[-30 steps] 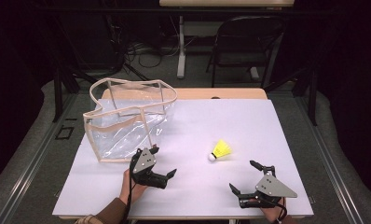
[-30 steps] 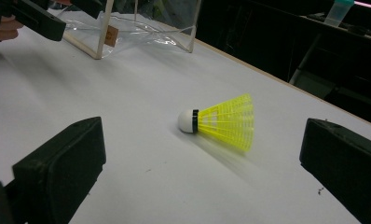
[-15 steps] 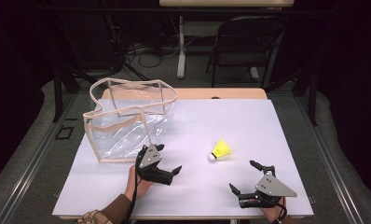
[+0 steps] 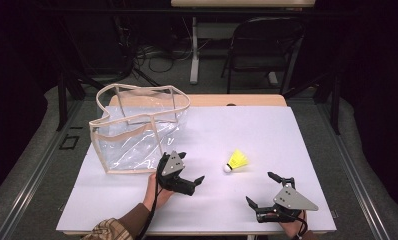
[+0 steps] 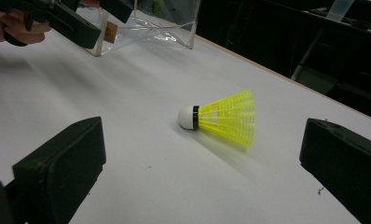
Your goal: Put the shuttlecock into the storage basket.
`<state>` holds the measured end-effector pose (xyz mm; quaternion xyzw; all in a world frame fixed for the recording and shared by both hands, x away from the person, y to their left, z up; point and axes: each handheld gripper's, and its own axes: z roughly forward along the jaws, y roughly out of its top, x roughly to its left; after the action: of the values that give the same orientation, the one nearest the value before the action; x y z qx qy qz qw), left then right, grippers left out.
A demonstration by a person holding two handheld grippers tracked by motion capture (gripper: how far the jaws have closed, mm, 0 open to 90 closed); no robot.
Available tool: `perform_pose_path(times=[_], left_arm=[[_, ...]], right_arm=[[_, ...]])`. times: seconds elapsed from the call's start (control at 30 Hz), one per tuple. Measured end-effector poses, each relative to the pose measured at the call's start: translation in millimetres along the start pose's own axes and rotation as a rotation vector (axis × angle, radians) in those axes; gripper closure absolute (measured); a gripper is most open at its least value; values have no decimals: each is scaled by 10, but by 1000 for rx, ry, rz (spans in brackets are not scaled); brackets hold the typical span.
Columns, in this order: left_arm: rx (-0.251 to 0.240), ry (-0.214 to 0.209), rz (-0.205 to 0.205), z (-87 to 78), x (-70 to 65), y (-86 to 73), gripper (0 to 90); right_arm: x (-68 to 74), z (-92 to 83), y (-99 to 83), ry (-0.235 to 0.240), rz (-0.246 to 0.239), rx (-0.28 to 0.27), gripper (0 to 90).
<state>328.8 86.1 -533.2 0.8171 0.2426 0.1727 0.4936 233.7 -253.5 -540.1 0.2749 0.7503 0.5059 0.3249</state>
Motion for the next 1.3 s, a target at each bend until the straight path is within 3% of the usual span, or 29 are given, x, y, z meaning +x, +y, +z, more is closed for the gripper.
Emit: perform_pose_path(times=[0.5, 0.97, 1.3], left_arm=[[24, -17, 6, 313, -104, 180, 0], [99, -42, 24, 610, -255, 386, 0], [147, -37, 1, 803, -338, 436, 1]], right_arm=[[-2, -3, 1, 6, 9, 0, 0], [-6, 7, -3, 7, 9, 6, 0], [-3, 7, -4, 10, 10, 10, 0]])
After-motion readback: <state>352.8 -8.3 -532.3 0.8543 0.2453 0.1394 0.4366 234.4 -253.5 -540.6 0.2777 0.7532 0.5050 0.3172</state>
